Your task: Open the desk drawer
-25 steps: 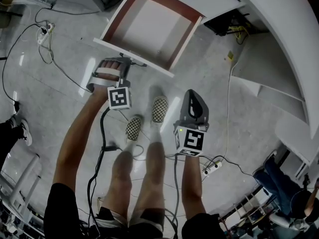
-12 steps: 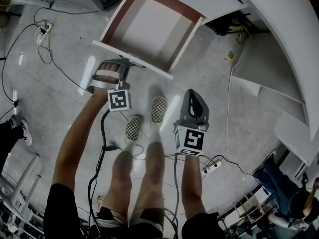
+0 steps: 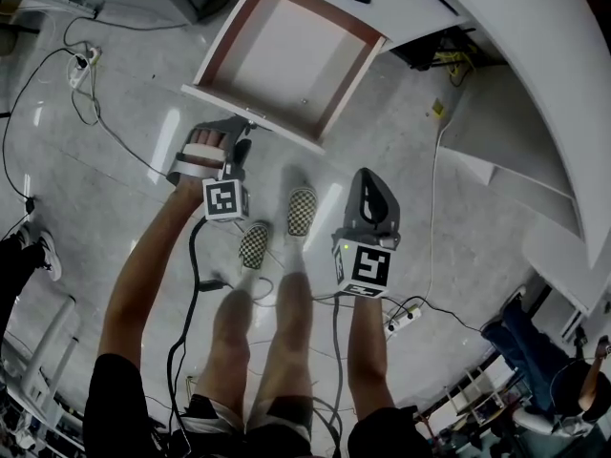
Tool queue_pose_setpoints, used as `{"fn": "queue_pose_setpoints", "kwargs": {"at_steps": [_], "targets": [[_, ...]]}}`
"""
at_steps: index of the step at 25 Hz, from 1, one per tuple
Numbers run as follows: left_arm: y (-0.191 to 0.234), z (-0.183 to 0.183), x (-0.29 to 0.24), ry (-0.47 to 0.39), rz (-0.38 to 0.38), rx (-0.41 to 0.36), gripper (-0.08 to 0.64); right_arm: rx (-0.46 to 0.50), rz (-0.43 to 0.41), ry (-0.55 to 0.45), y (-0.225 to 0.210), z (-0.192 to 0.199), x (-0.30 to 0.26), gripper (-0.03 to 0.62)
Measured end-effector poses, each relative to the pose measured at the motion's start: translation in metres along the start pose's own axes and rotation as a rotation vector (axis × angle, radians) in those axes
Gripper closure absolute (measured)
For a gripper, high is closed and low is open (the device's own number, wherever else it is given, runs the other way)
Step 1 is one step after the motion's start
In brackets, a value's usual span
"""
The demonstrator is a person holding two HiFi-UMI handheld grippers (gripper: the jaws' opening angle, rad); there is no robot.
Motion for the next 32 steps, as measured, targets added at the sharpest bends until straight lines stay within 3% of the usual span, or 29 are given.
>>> {"fn": "queue_pose_setpoints", "kwargs": {"at_steps": [3, 10, 17, 24, 32], "targets": [[0.000, 0.000, -0.001, 0.018, 0.010, 0.024, 0.212, 0.005, 0.007, 0.000, -0.003, -0.003, 0.003, 0.586], [0.013, -0.007, 0.021, 0.006, -0.024, 0.058, 0.206, 0.007, 0.023, 0.003, -0.005, -0.018, 0.018, 0.586], [0.045, -0.017, 0.075, -0.022, -0.090, 0.154, 0.201, 0.010, 0.042, 0.005, -0.006, -0.051, 0.051, 0.586], [0.128, -0.037, 0.154, -0.076, -0.234, 0.299, 0.201, 0.052, 0.087, -0.064, -0.014, -0.132, 0.080, 0.586], [0.220, -0.093, 0.253, -0.205, -0.354, 0.523, 0.204, 0.069, 0.145, -0.124, -0.037, -0.234, 0.129, 0.586]]}}
Point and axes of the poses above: the fingertips, and each gripper's own axes: x backward along the fingers, y to its left, z out of its underside, the point moved 8 cm from there along x, backward along the fingers, and after that the axes turned 6 degrees about -y, right-handed, at the moved point
